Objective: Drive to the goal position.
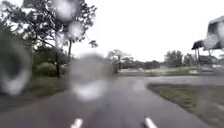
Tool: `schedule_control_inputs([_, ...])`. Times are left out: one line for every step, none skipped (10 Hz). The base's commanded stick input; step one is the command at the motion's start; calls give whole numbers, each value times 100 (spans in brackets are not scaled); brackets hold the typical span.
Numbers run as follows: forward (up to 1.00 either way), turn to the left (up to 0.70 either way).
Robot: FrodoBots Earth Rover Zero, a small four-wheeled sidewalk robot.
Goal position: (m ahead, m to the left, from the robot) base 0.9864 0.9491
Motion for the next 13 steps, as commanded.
schedule_control_inputs([70,-35])
schedule_control_inputs([70,-35])
schedule_control_inputs([70,-35])
schedule_control_inputs([70,-35])
schedule_control_inputs([70,-35])
schedule_control_inputs([70,-35])
schedule_control_inputs([70,-35])
schedule_control_inputs([70,-35])
schedule_control_inputs([70,-13])
schedule_control_inputs([70,0])
schedule_control_inputs([70,0])
schedule_control_inputs([70,0])
schedule_control_inputs([70,0])
